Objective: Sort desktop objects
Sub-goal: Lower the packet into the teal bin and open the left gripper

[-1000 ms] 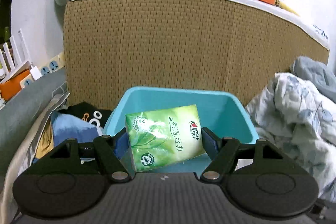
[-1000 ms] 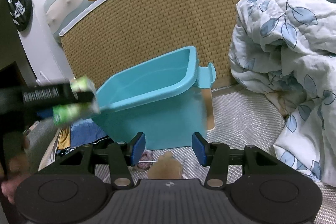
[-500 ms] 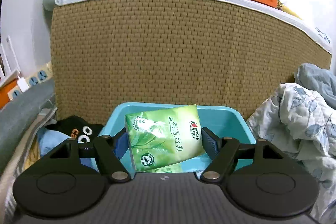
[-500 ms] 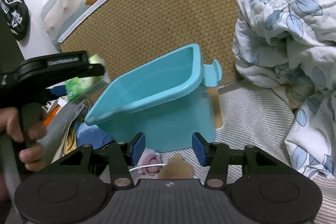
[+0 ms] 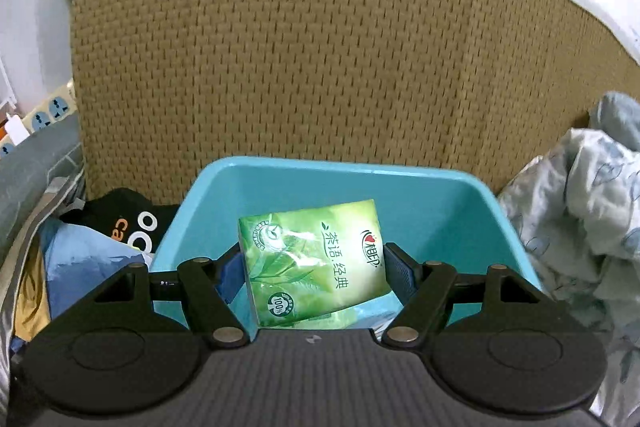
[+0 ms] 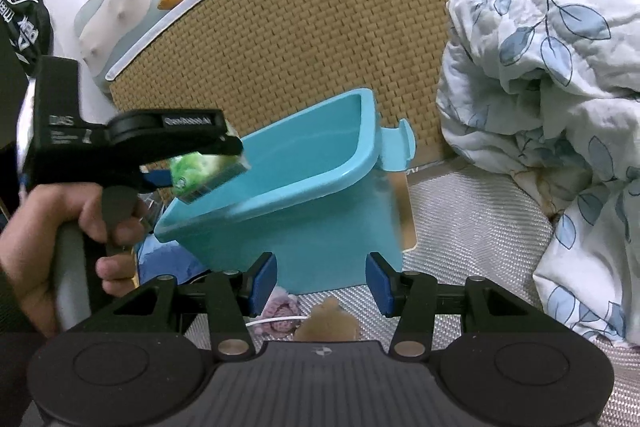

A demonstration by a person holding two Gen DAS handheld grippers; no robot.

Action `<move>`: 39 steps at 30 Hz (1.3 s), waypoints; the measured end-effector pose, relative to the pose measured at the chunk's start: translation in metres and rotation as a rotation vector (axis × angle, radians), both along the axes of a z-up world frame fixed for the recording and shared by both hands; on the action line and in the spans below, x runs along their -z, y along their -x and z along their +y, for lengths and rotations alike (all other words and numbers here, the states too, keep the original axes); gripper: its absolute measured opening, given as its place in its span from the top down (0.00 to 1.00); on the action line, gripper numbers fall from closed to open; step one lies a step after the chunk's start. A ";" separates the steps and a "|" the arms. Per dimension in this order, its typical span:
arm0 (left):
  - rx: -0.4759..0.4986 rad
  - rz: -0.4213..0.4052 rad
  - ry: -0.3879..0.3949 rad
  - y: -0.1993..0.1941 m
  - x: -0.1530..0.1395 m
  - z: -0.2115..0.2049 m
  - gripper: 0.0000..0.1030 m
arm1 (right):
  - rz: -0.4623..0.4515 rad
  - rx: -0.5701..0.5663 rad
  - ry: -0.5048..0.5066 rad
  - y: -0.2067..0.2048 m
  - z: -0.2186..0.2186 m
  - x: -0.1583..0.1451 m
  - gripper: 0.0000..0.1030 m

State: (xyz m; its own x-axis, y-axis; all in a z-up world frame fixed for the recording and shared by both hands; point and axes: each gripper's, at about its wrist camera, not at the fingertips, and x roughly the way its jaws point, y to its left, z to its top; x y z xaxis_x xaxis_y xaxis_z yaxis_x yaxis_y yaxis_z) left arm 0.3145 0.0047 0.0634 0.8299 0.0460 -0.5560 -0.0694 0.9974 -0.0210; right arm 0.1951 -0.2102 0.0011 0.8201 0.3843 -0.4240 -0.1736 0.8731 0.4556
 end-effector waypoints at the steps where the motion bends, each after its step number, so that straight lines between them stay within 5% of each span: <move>1: -0.001 0.009 -0.001 -0.002 0.002 0.000 0.28 | 0.002 -0.002 -0.001 0.000 0.000 0.000 0.48; 7: -0.001 0.077 0.000 -0.013 0.010 0.002 0.28 | 0.001 -0.016 0.007 0.000 0.004 0.000 0.48; 39: 0.034 0.139 -0.045 -0.018 0.017 0.001 0.28 | 0.023 0.007 -0.021 -0.001 0.001 0.001 0.48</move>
